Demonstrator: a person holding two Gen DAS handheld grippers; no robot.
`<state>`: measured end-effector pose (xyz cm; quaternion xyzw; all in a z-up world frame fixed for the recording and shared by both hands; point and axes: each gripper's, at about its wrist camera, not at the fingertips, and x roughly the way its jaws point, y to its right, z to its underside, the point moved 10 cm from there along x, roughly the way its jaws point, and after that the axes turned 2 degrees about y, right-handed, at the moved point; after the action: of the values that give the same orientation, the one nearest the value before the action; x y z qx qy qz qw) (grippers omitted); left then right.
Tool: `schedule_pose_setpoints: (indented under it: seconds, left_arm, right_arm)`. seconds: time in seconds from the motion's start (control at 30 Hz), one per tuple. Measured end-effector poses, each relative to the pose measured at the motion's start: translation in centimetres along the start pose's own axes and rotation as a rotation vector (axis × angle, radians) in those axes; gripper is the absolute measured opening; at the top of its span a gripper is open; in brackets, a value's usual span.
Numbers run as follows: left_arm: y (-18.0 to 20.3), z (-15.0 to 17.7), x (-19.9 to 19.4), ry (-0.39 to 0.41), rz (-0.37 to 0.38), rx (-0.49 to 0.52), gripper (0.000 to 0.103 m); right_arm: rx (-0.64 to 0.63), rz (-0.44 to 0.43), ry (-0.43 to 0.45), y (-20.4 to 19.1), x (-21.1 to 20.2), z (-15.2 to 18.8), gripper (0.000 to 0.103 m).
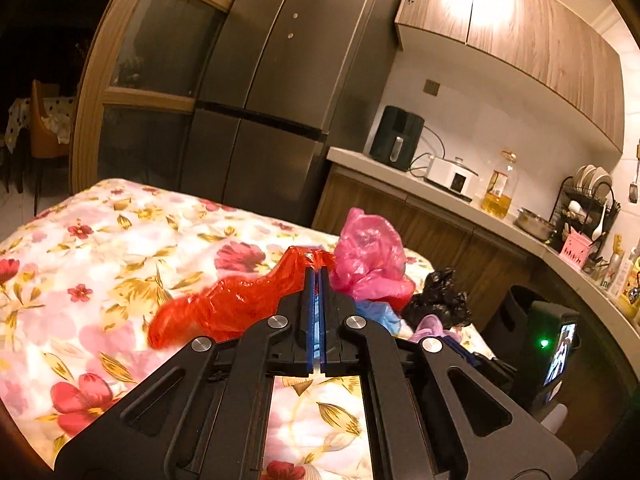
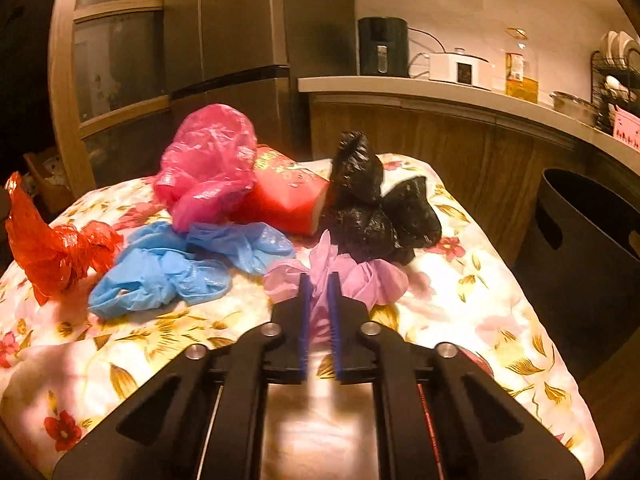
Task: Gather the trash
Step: 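Grasp the purple glove with the right tool while the left tool lifts the red bag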
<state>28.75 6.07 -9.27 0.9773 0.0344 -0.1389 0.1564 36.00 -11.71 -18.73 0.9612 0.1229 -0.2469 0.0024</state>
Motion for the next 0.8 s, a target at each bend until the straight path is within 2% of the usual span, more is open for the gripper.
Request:
schedule_pose_setpoints:
  seconds: [0.43,0.8]
  left_arm:
    - [2.1,-1.9,-3.7,0.056,0.030,0.026,0.000]
    - [7.0,-1.6,-5.0,0.056,0.098,0.075,0.000]
  right_arm:
    - [0.019,-0.098,0.125,-0.5,-7.6,-2.5,0.002]
    - [0.056,-0.081,0.205,2.8,-12.8,-4.2,0.002]
